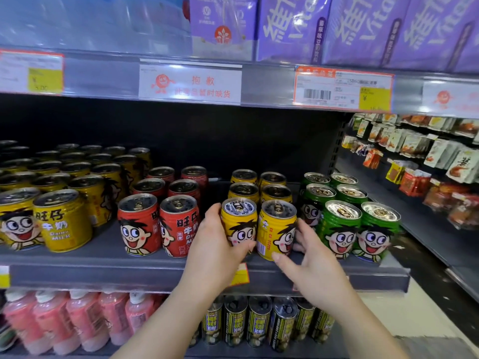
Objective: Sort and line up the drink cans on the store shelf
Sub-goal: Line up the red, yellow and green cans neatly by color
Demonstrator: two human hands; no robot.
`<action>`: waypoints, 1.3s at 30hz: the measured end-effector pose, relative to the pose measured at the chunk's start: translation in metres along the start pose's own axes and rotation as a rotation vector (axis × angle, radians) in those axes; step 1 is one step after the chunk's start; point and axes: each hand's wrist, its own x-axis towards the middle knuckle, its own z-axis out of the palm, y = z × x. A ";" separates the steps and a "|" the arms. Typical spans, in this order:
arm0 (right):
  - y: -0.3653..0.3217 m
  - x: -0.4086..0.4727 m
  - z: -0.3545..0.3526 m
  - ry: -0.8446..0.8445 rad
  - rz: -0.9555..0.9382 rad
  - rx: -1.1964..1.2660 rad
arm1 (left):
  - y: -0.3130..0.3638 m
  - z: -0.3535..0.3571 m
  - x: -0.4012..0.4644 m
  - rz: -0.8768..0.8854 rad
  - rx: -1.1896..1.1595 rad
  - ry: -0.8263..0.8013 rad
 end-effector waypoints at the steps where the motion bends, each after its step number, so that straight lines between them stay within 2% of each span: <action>1: 0.001 0.003 0.002 0.011 0.003 0.024 | 0.000 -0.002 0.001 0.000 -0.011 -0.018; 4: 0.002 0.009 0.008 0.119 -0.012 -0.066 | -0.003 -0.012 0.003 -0.028 -0.070 -0.130; 7: -0.002 0.010 0.014 0.154 0.007 -0.192 | -0.004 -0.017 0.008 -0.070 -0.086 -0.241; 10: -0.002 0.010 0.016 0.138 0.035 -0.116 | -0.002 -0.014 0.012 -0.084 -0.003 -0.220; 12: -0.003 0.010 0.018 0.197 0.054 -0.055 | 0.000 -0.012 0.011 -0.077 0.007 -0.211; 16: -0.010 0.012 0.028 0.316 0.097 -0.231 | 0.004 -0.012 0.008 -0.078 -0.025 -0.221; 21: -0.004 0.006 0.020 0.210 0.043 -0.054 | 0.004 -0.014 0.007 -0.123 -0.048 -0.206; 25: -0.003 0.006 0.022 0.277 0.000 -0.086 | 0.005 -0.010 0.005 -0.081 -0.020 -0.191; 32: -0.001 0.004 0.024 0.245 -0.001 -0.071 | 0.008 -0.011 0.003 -0.118 -0.018 -0.191; 35: 0.000 -0.007 0.016 0.297 -0.015 -0.030 | 0.018 -0.010 -0.008 -0.066 -0.049 -0.111; 39: 0.010 -0.026 -0.006 0.486 -0.087 0.031 | 0.037 0.003 -0.029 0.186 0.099 0.124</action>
